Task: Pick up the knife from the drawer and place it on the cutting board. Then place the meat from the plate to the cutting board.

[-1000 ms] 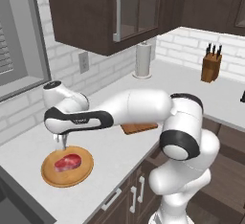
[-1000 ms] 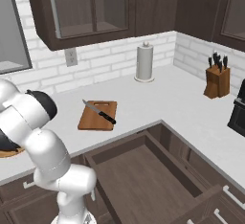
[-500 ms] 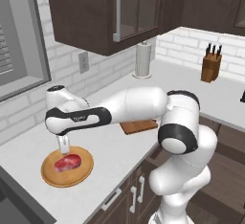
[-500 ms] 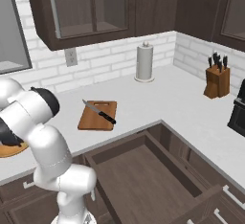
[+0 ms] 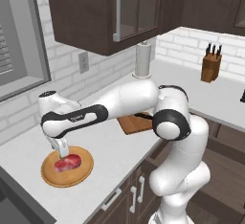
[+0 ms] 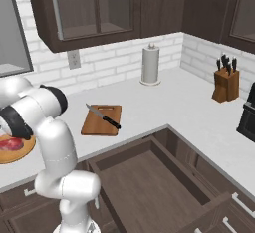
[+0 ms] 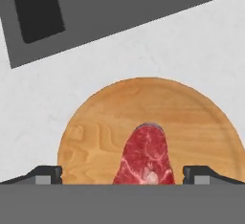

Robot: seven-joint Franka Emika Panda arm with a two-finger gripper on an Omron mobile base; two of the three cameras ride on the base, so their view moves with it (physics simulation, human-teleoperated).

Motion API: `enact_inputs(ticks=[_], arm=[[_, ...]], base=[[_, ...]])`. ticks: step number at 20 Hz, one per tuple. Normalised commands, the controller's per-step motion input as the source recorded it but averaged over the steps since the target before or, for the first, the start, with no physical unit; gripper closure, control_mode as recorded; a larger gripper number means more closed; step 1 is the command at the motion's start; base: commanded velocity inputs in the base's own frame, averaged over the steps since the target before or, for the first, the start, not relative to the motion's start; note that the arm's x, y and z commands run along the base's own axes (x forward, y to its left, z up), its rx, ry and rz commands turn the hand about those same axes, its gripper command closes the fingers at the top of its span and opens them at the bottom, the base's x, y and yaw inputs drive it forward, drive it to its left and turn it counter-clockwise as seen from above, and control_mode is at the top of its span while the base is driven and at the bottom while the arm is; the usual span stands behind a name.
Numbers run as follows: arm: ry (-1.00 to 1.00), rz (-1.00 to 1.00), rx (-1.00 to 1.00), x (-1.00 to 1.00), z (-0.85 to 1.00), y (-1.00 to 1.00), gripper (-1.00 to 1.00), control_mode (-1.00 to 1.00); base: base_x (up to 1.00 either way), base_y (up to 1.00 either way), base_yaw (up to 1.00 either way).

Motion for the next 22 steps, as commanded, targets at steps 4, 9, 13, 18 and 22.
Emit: enact_inputs(ticks=[4,9,13,18,22], arm=[[-0.02,0.26,0.03,0.00,-0.30,-0.02,-1.00,-1.00],[0.00,0.30,0.14,0.00,-0.17,-0.23,-1.00,-1.00],[0.00,0.15,0.03,0.00,-0.24,-0.23,-1.00,-1.00],[0.00,0.02,0.02,-0.02,-0.25,-0.12,-1.00,-1.00],[-0.02,0.00,0.08,0.00,-0.23,0.00,-1.00,-1.00]], base=[[0.00,0.00,0.00],[0.00,0.00,0.00],[0.00,0.00,0.00],[0.00,0.00,0.00],[0.00,0.00,0.00]])
